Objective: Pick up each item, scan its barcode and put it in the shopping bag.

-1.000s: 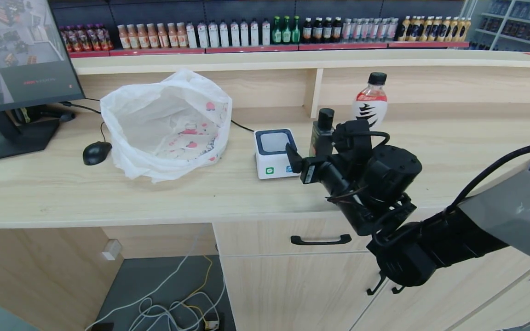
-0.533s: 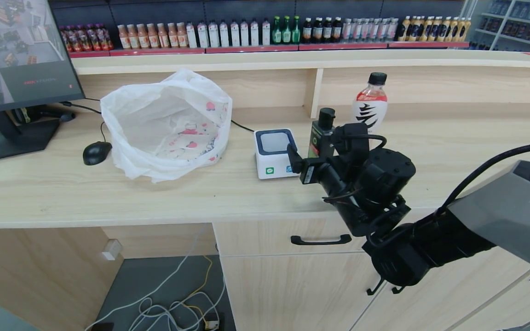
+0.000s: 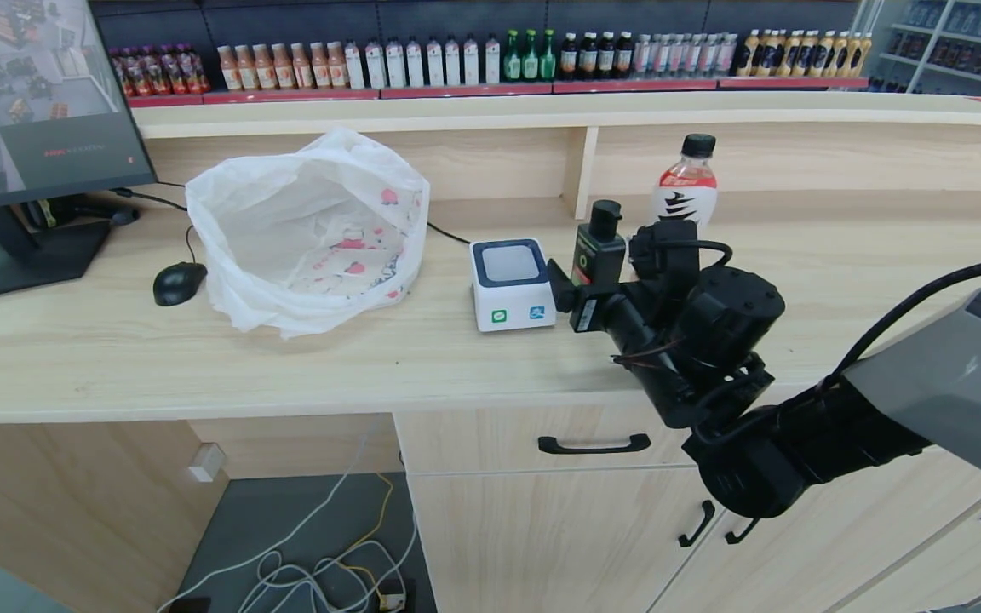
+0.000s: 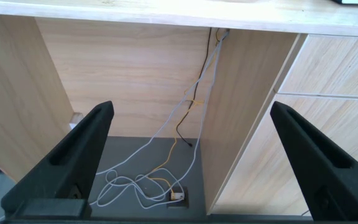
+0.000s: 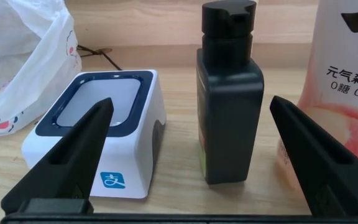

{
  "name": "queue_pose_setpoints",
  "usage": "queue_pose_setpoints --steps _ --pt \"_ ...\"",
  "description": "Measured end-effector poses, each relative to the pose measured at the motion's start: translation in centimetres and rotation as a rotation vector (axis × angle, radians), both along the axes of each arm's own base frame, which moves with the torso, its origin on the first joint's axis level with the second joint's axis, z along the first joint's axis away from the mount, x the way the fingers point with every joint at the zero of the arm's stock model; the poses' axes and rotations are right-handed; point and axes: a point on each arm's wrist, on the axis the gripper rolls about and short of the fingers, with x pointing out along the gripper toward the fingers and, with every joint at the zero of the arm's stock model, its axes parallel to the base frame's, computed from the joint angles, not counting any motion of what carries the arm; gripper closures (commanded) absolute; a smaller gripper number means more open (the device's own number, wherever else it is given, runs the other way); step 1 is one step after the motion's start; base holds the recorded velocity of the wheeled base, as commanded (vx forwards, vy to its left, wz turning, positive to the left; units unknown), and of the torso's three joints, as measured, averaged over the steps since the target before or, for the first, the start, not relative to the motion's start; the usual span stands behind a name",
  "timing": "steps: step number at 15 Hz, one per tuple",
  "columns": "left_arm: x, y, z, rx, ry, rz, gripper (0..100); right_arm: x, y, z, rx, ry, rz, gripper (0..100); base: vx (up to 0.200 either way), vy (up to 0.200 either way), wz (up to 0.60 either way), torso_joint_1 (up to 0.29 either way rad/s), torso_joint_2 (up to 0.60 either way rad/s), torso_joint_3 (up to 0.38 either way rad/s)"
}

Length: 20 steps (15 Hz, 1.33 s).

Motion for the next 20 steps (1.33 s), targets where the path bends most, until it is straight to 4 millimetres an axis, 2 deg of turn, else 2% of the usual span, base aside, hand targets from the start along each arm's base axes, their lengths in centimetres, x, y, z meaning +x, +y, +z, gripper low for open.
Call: queue_pose_setpoints --steps 10,17,20 --pt "0.0 0.0 0.0 0.0 0.0 0.0 0 0.9 -0.4 -0.1 -0.011 0.006 0.01 0 0.0 0.0 0.0 0.0 0.0 0.0" --pt "0.0 0.0 0.0 0.0 0.0 0.0 0 3.7 -0.2 1.7 -0.006 0.031 0.005 0 0.0 0.0 0.0 0.0 0.0 0.0" --pt "0.0 0.0 0.0 0.0 0.0 0.0 0 4.8 -0.6 1.4 -0.01 0.033 -0.003 0 0.0 0.0 0.0 0.0 0.0 0.0"
